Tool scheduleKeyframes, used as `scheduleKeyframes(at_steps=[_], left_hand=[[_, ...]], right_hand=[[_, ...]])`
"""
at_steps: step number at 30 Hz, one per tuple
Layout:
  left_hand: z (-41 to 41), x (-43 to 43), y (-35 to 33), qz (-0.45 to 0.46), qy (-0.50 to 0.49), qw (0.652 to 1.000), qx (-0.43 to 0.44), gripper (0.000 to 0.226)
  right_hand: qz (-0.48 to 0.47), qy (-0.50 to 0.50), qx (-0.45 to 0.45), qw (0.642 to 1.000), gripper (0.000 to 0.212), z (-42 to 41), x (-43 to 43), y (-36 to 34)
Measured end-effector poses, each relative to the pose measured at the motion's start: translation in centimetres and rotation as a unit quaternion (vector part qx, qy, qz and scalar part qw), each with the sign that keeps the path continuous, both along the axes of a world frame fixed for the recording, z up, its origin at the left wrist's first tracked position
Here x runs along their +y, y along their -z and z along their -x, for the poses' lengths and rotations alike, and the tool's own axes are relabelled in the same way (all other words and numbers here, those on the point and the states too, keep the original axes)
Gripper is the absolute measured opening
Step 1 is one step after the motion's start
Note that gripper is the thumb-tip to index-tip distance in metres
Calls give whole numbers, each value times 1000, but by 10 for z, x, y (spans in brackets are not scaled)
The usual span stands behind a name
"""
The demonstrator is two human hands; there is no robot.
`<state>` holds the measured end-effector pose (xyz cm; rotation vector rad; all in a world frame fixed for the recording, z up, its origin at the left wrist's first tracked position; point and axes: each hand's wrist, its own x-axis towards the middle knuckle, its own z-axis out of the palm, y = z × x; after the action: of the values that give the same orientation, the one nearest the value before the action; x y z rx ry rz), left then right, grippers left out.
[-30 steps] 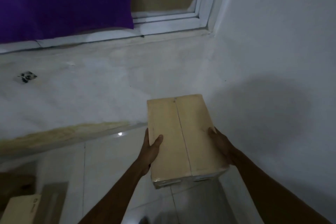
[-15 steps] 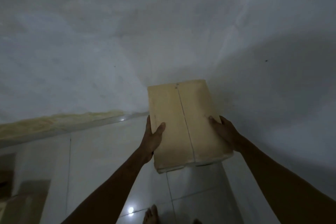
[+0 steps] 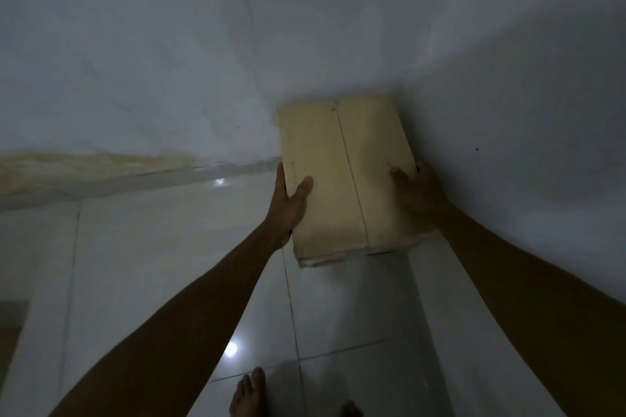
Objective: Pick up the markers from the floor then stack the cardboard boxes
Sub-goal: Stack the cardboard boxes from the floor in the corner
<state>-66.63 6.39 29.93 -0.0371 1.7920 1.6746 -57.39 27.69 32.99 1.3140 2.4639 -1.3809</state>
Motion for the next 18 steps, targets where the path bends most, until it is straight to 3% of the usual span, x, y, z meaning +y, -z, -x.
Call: scheduleKeyframes(at_steps=[7, 13, 18], left_hand=[[10, 14, 53, -2, -12, 1000, -4, 63], [8, 23, 71, 7, 20, 1000, 8, 57], [14, 26, 72, 20, 44, 999, -10, 74]], right_hand=[[-20, -18, 8, 1000, 60, 13, 12, 48], [-58, -69, -87, 992, 99, 14, 15, 75], [-120, -97, -94, 983, 96, 14, 10, 81]])
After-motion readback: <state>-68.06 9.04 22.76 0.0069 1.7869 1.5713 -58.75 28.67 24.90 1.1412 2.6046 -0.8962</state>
